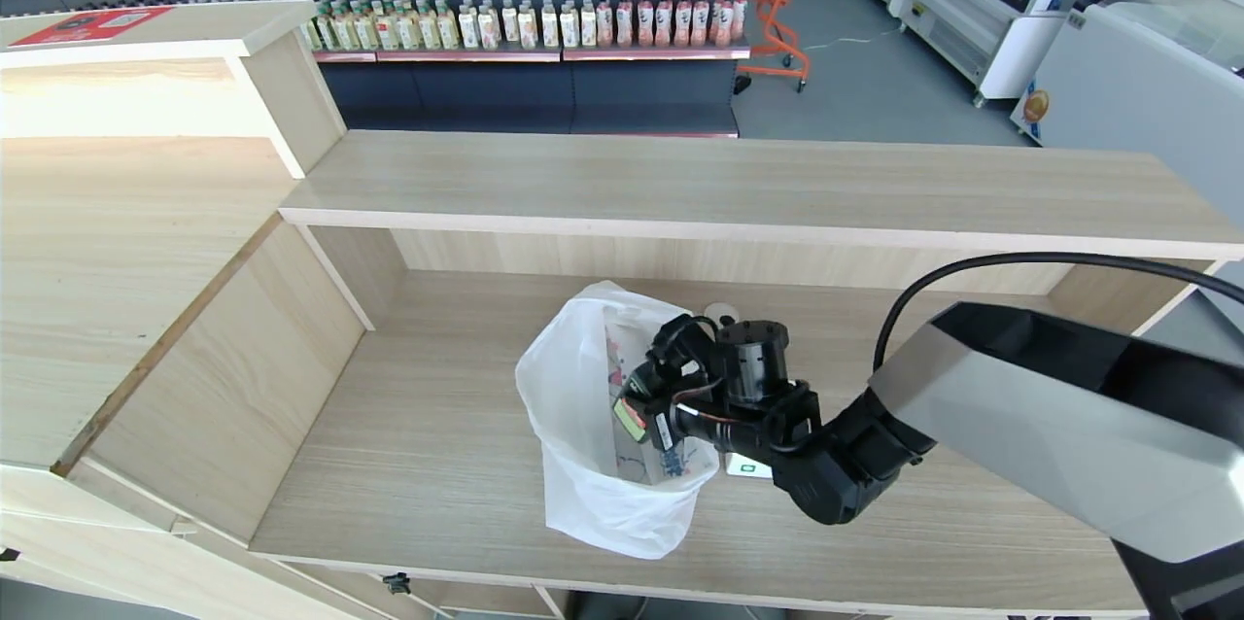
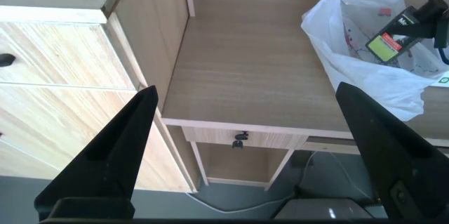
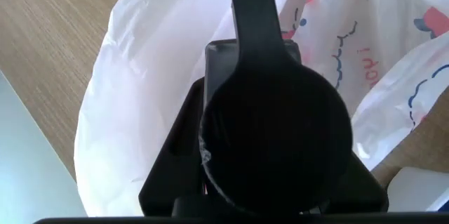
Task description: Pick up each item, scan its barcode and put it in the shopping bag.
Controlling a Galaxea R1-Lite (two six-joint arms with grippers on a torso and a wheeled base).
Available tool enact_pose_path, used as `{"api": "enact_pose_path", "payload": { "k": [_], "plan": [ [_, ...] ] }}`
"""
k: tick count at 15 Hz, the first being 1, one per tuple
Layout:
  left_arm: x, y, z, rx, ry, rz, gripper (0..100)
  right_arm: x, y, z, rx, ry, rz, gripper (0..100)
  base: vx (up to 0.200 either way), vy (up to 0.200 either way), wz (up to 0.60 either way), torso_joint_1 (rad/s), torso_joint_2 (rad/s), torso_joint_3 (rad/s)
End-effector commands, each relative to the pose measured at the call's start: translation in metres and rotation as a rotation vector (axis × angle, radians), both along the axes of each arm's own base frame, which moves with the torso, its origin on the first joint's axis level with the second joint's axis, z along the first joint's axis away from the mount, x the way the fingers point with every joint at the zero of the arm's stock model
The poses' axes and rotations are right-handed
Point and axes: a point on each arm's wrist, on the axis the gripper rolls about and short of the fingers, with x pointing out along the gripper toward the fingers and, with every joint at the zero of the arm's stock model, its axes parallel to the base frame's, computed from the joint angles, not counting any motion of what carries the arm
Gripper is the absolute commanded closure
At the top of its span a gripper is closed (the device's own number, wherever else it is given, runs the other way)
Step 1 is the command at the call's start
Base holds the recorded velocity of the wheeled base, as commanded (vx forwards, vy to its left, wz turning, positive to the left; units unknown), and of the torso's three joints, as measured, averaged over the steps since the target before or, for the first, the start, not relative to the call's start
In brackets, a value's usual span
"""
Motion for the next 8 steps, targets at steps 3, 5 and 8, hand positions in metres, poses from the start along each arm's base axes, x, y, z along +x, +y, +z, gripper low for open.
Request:
{"api": "enact_pose_path", "payload": {
  "k": [3,5,8],
  "plan": [
    [0.0,0.0,0.0,0.0,0.0,0.0,0,0.005,0.007,-0.015,-0.019,0.002,0.01,100,0.0,0.0,0.0,0.0,0.0,0.0],
    [0.0,0.0,0.0,0.0,0.0,0.0,0,0.006,0.007,-0.02,-0.025,0.008,0.009,100,0.0,0.0,0.0,0.0,0.0,0.0],
    [0.0,0.0,0.0,0.0,0.0,0.0,0,0.008,0.007,-0.027,-0.046,0.0,0.013,0,0.0,0.0,0.0,0.0,0.0,0.0]
  ]
}}
